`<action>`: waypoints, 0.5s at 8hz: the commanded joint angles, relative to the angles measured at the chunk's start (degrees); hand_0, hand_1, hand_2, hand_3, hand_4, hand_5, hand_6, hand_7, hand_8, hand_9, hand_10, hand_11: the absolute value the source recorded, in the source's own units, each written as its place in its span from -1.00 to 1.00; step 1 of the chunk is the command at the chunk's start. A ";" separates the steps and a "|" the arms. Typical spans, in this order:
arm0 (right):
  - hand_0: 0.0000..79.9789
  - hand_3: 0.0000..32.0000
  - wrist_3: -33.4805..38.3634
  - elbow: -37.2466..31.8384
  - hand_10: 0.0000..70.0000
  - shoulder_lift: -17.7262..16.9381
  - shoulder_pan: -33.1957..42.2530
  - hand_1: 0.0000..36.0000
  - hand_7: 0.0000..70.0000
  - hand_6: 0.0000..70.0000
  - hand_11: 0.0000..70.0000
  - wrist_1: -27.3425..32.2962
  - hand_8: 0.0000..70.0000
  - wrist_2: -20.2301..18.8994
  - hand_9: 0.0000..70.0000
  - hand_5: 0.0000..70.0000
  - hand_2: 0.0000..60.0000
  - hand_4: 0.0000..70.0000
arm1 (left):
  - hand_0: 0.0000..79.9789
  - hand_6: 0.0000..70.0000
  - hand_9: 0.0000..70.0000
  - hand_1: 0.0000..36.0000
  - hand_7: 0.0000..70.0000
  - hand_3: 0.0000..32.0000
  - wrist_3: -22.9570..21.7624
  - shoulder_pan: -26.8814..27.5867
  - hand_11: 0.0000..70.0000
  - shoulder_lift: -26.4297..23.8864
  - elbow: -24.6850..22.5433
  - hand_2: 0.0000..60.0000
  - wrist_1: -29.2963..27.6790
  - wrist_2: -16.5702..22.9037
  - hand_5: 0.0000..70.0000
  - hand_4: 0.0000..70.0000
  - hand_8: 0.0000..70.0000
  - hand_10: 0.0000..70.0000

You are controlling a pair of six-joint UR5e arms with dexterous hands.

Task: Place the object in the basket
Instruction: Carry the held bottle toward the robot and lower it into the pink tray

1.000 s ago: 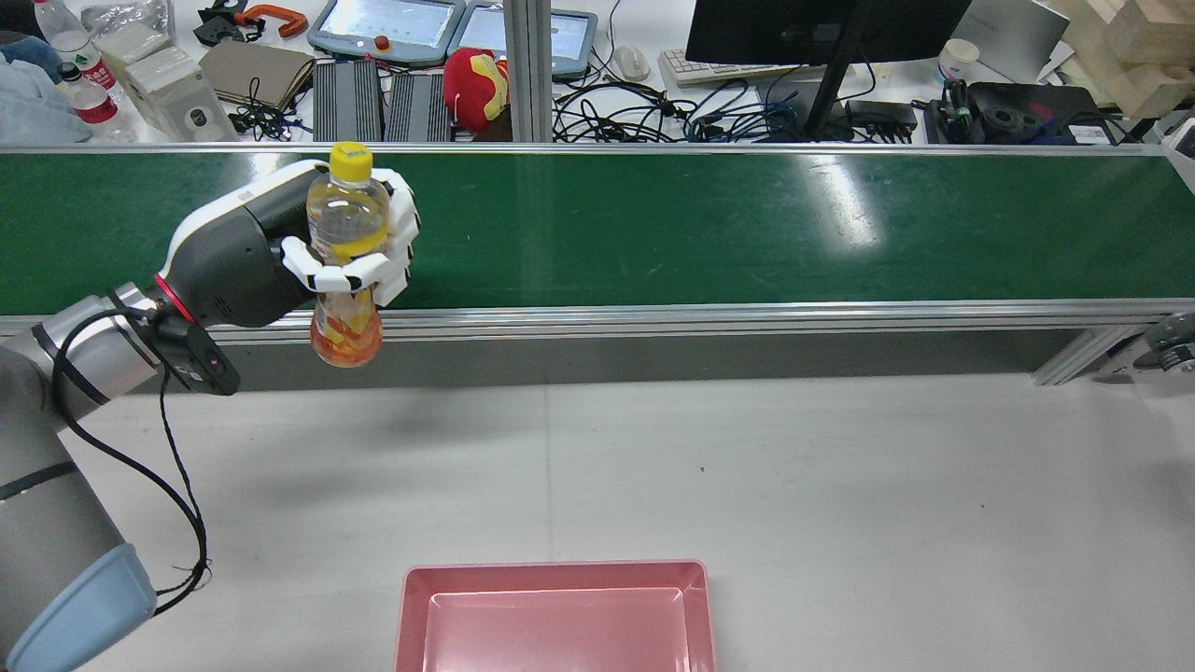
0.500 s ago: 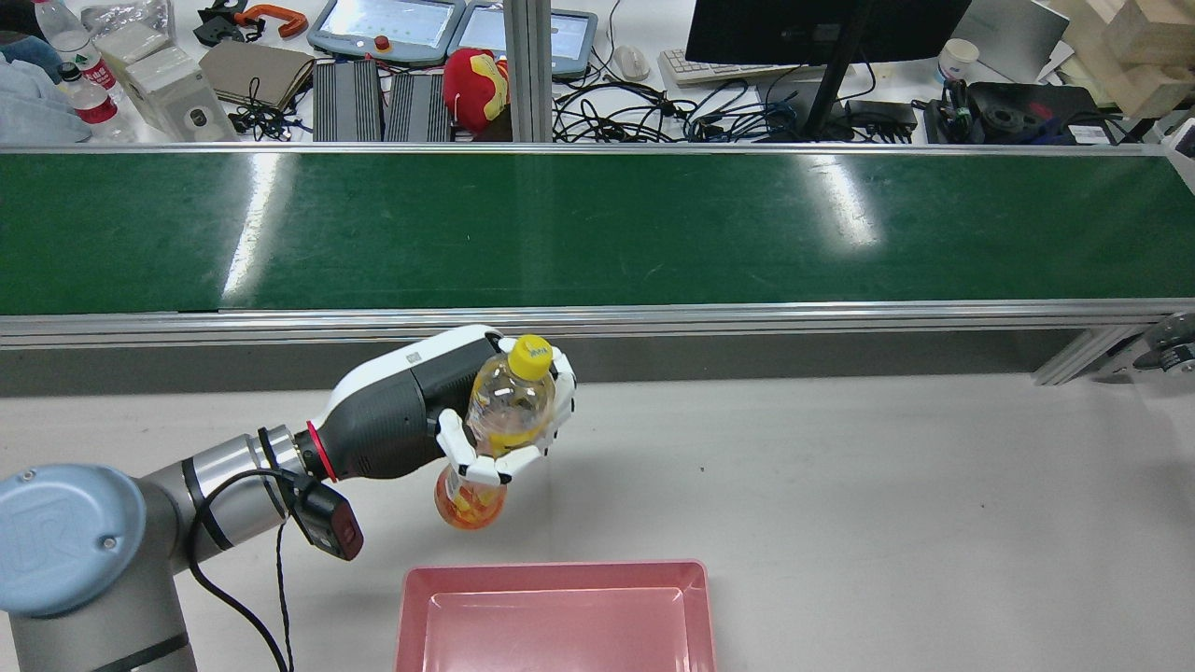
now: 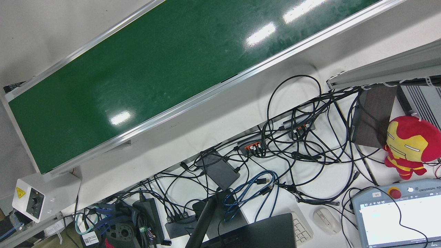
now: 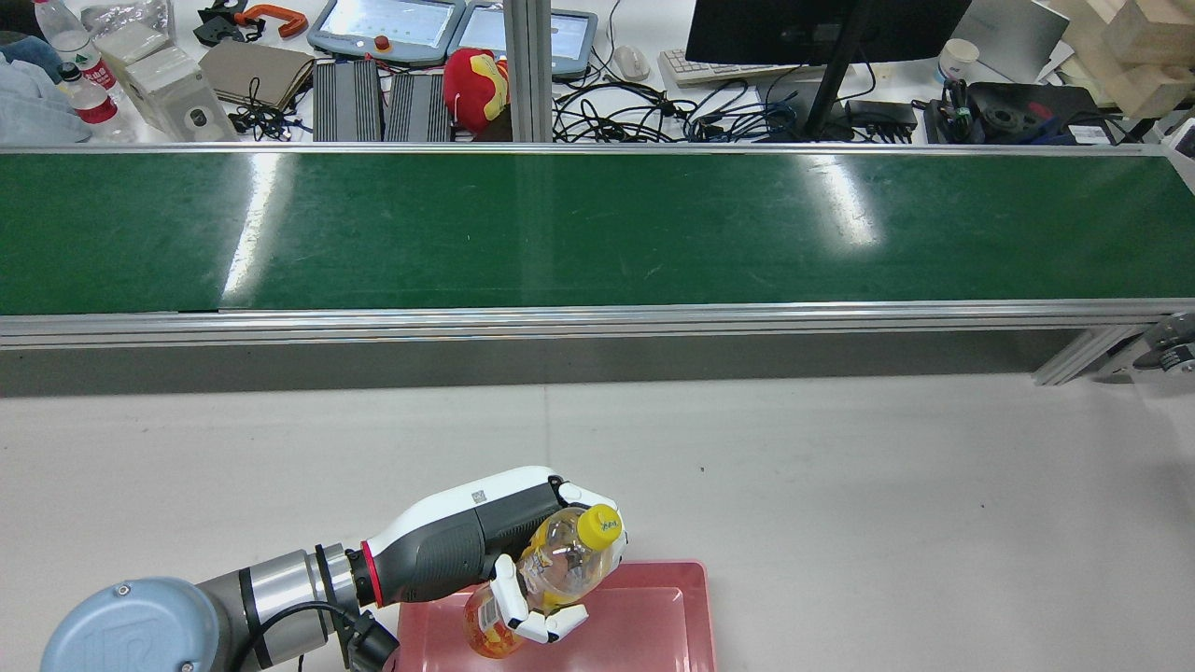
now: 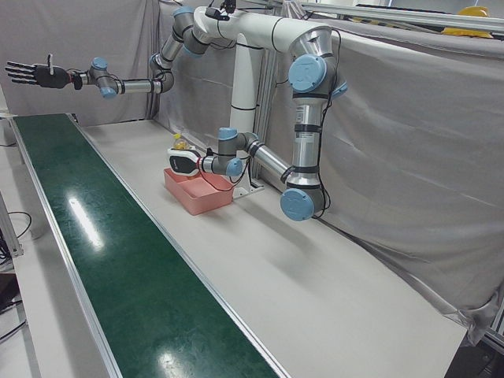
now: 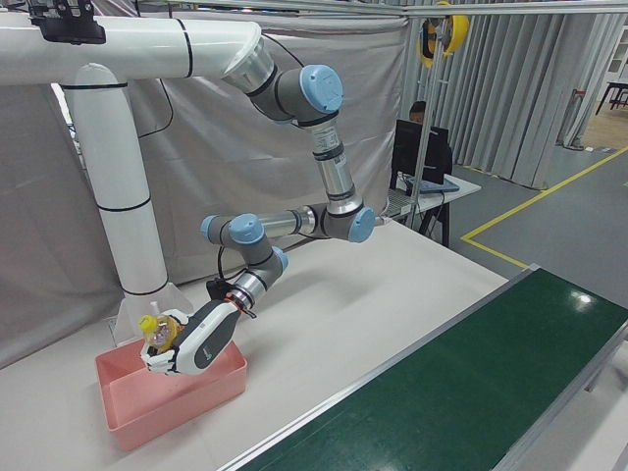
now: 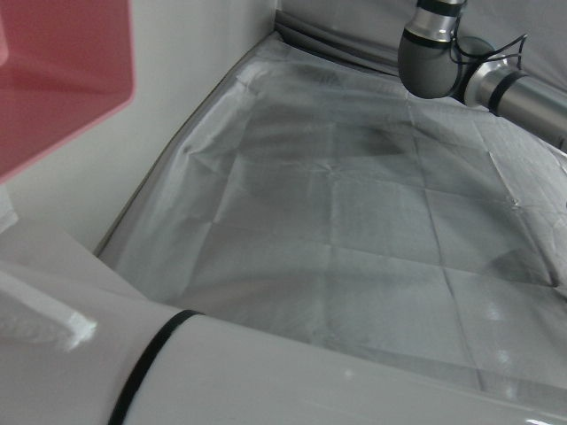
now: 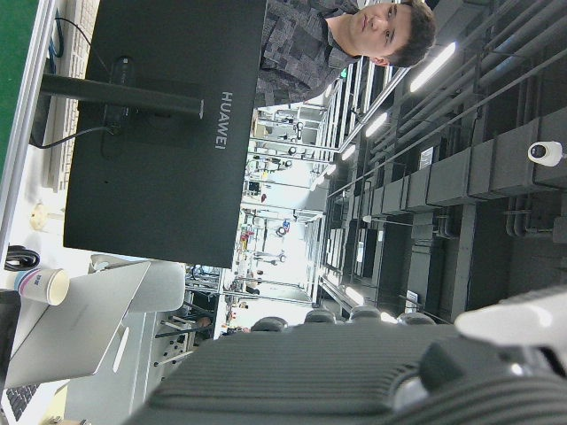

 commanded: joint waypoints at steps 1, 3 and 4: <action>-1.00 -1.00 0.00 -0.12 -1.00 0.00 0.00 -1.00 -1.00 -1.00 -1.00 0.00 -1.00 0.08 -1.00 -1.00 -1.00 -1.00 | 0.26 -0.31 0.94 1.00 -0.06 -1.00 2.75 1.80 0.45 5.37 1.15 1.00 -0.28 -0.06 1.00 0.20 0.51 -0.01; -1.00 -1.00 0.00 -0.12 -1.00 0.00 0.00 -1.00 -1.00 -1.00 -1.00 0.00 -1.00 0.08 -1.00 -1.00 -1.00 -1.00 | 0.21 -0.90 -0.09 0.99 -0.60 -1.00 2.75 1.79 0.18 6.26 0.97 1.00 -0.98 -0.06 0.83 -0.74 -0.33 -0.23; -1.00 -1.00 0.00 -0.12 -1.00 0.00 0.00 -1.00 -1.00 -1.00 -1.00 0.00 -1.00 0.08 -1.00 -1.00 -1.00 -1.00 | 0.49 -1.00 -0.22 0.26 -0.80 -1.00 2.49 1.79 0.07 6.26 0.71 -0.68 -1.07 0.11 0.57 -0.89 -0.40 -0.31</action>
